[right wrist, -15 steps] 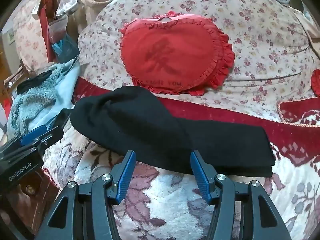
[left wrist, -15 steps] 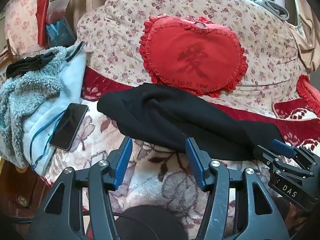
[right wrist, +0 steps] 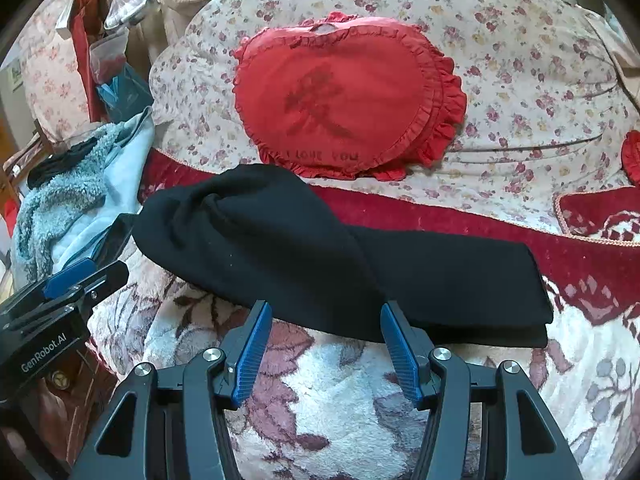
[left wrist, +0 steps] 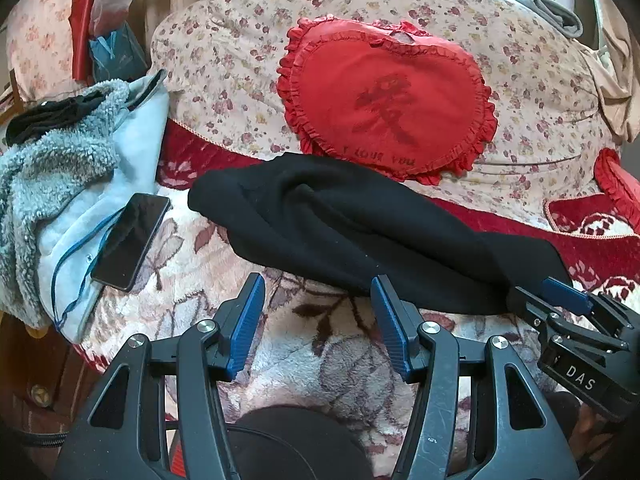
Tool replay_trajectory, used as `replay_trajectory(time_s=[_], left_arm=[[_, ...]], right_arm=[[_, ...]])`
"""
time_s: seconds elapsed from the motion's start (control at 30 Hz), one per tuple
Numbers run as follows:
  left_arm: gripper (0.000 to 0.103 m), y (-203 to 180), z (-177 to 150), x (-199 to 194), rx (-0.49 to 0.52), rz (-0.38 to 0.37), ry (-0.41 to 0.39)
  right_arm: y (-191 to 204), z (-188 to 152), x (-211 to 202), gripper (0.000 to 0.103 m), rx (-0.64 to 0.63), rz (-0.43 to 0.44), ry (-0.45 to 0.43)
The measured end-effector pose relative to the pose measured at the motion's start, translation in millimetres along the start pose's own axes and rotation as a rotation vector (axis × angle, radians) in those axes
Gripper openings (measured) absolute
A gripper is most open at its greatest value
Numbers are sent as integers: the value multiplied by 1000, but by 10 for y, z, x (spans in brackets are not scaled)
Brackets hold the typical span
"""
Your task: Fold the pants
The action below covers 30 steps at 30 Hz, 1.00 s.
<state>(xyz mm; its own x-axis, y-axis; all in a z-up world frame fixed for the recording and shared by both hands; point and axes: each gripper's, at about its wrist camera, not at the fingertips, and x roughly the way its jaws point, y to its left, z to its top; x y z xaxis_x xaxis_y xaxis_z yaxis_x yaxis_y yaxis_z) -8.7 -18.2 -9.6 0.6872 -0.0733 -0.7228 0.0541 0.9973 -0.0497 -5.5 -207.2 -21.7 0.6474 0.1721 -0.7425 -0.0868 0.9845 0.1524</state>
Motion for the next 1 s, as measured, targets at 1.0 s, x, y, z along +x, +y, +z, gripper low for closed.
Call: replay_trajectory(time_s=[1.0], left_arm=[[55, 94, -19, 204, -34, 4, 59]], right_arm=[[107, -48, 245, 55, -71, -33, 60]])
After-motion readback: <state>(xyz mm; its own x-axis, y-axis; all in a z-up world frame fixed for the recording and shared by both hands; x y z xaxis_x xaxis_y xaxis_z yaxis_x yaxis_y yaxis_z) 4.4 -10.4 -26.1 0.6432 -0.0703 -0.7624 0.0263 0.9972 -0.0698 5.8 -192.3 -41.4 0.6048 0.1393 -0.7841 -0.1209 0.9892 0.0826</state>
